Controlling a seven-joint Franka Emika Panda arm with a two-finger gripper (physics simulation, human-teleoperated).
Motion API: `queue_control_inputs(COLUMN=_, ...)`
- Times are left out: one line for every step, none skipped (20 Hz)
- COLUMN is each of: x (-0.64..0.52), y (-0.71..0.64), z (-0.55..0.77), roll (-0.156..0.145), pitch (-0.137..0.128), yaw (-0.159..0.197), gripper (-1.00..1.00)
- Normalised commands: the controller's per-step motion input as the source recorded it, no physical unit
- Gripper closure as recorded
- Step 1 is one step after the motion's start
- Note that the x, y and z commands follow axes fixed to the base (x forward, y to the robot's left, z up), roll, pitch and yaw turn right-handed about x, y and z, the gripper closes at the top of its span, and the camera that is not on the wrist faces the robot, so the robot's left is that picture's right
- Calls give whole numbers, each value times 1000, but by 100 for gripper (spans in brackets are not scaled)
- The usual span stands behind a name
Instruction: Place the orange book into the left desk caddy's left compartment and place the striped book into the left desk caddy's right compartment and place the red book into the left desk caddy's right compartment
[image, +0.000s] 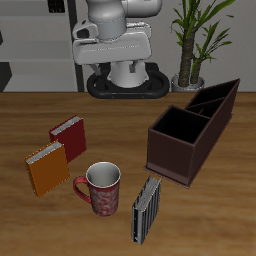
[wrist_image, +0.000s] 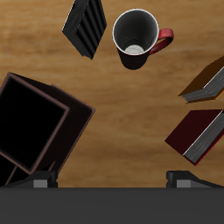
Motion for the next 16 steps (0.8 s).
queue_control_inputs(x=329, y=-480, z=228, roll=52, pitch=-31, yaw=-56, gripper=-100)
queue_control_inputs(x=168, y=-205, z=83, roll=47, pitch=-24, yaw=65, gripper=-100)
queue_control_inputs(x=453, y=-933, z=274, roll=-169, pitch=-22, yaw=-23, gripper=-100)
queue_control_inputs(x=353, y=-574, z=246, roll=-36, pitch=-65, yaw=-13, gripper=-100)
queue_control_inputs(x=421, y=-523, z=70, roll=7, pitch=44, yaw=94, gripper=-100)
queue_control_inputs(x=424, y=-702, z=134, roll=-116, pitch=47, yaw=-111, gripper=-100)
queue_control_inputs(x=534, y=-735, z=277, roll=-105, pitch=-125, yaw=87, gripper=-100)
queue_control_inputs(x=474, y=-601, z=56, roll=31, pitch=62, yaw=-63, gripper=-100)
queue_control_inputs(x=514, y=-764, z=119, roll=-137, pitch=44, yaw=-128, gripper=-100)
queue_control_inputs(x=340, y=-428, z=192, roll=-33, pitch=-152, yaw=170, gripper=-100)
queue_control_inputs(x=534, y=-811, z=19, roll=-149, pitch=16, yaw=-20, gripper=-100)
queue_control_inputs(x=485, y=-533, z=-42, roll=9, pitch=84, yaw=-173, gripper=-100)
queue_control_inputs(x=406, y=-539, z=18, roll=-42, pitch=-19, yaw=-42, gripper=-100)
queue_control_inputs(x=458, y=-581, z=-75, roll=-103, pitch=-10, yaw=-17, gripper=-100)
queue_control_inputs(x=181, y=-206, z=-101, roll=-3, pitch=39, yaw=-21, gripper=-100)
queue_control_inputs(x=-32, y=17, z=-6, roll=0, pitch=0, yaw=0, gripper=-100)
